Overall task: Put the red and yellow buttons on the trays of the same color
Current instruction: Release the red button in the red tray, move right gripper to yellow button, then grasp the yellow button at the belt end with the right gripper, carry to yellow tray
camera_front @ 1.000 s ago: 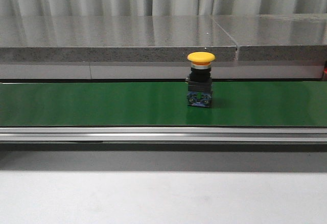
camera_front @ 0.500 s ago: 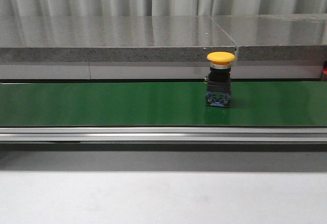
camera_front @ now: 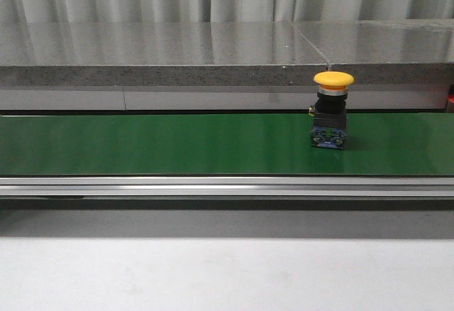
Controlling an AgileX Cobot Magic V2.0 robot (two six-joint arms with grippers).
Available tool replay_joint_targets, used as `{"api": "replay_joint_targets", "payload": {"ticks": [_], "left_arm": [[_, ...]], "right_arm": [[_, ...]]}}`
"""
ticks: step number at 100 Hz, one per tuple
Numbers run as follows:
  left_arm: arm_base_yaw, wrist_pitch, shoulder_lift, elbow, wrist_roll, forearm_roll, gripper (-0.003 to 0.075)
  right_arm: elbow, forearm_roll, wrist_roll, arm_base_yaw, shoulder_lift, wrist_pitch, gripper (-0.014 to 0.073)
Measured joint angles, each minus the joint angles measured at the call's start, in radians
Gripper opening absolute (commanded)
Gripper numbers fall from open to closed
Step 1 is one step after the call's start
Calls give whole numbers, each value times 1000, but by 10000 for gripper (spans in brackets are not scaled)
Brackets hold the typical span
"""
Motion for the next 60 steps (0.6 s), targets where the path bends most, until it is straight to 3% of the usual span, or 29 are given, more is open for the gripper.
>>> {"api": "replay_joint_targets", "payload": {"ticks": [31, 60], "left_arm": [[0, 0, 0, 0, 0, 0, -19], [0, 0, 0, 0, 0, 0, -19]], "right_arm": [[325, 0, -40, 114, -182, -32, 654], [405, -2, -99, 259, -202, -48, 654]]}}
